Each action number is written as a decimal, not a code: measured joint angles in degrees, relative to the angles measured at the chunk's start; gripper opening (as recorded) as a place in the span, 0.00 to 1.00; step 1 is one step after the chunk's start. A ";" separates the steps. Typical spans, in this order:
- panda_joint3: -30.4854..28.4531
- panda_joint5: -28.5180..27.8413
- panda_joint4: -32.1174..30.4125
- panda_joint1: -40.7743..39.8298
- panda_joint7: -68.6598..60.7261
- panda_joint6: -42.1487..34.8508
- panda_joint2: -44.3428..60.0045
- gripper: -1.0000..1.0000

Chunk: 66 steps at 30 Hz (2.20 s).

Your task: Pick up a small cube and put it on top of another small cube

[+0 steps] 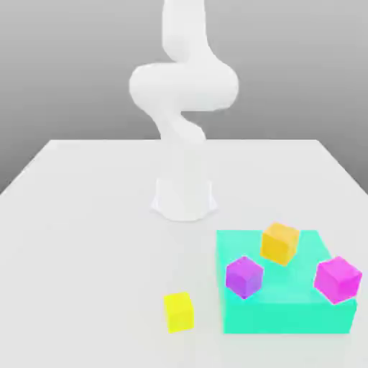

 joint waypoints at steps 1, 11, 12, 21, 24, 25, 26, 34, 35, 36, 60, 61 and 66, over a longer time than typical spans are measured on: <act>1.02 -0.38 -0.82 -1.14 2.69 0.98 1.76 0.50; 10.44 -4.22 -8.48 -11.74 28.05 10.37 18.08 0.50; 11.15 -4.73 -9.23 -12.57 30.66 11.28 19.72 0.50; 15.47 -8.95 -16.03 -18.14 53.84 19.54 34.44 0.50; 15.42 -9.42 -18.32 -18.51 60.87 22.38 39.19 0.50; 15.42 -9.31 -19.09 -18.60 63.04 23.33 40.73 0.50; 15.39 -8.99 -19.87 -18.63 65.06 24.30 42.24 0.50; 11.83 -10.84 -21.47 -15.48 75.36 32.81 53.76 0.50; 10.48 -12.02 -21.15 -14.40 76.30 33.95 55.23 0.50; 9.11 -13.19 -20.82 -13.31 77.23 35.05 56.70 0.50; 15.15 -5.14 -20.80 -13.55 67.53 26.96 47.14 0.00; 15.73 -4.76 -20.24 -12.88 67.46 26.15 46.57 0.00; 18.50 -0.69 -17.58 -8.82 66.30 21.90 43.15 0.00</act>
